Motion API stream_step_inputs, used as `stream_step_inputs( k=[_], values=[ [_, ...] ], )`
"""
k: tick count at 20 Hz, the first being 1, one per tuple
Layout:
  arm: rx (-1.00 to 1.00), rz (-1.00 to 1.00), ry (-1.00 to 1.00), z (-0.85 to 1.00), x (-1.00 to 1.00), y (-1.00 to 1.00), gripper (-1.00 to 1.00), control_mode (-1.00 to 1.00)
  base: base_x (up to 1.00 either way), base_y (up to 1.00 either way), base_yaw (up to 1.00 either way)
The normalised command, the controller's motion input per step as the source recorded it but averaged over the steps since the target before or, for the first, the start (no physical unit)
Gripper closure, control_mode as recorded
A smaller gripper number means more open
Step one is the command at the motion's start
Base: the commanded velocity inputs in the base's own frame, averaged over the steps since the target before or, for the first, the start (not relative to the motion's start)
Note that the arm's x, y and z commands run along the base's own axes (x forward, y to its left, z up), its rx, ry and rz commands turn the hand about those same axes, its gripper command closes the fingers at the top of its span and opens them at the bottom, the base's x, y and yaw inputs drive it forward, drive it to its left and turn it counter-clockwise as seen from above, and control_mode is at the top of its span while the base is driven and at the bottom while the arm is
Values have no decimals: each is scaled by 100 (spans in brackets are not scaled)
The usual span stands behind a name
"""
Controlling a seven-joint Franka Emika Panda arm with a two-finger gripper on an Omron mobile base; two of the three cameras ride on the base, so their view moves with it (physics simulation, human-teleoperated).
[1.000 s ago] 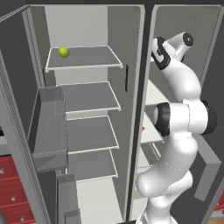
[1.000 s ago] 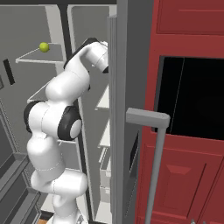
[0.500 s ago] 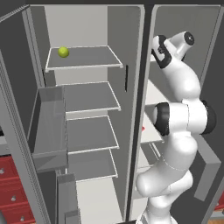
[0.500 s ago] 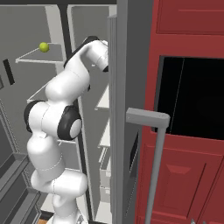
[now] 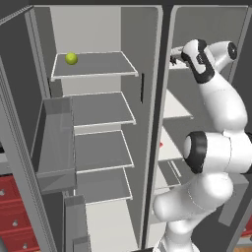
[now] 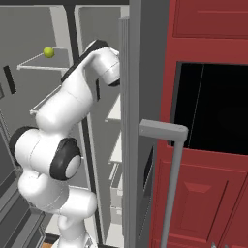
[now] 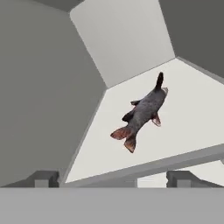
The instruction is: There's a fish in the fridge that needs to be moved to the freezer for freezing. Pick up the fish from the fridge, place it on any shelf in the freezer, and close the fridge and freezer doors when done.
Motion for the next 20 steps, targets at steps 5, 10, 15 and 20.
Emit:
stream_step_inputs(
  k=[5,10,15,20],
  values=[
    [-13,0,-27,18,-100,29,-100,-100,0,0,0],
    [-9,0,-19,34,-100,23,-100,-100,0,0,0],
    [-6,0,-8,46,-100,27,-100,-100,0,0,0],
    [-3,0,0,46,-100,30,-100,-100,0,0,0]
  ],
)
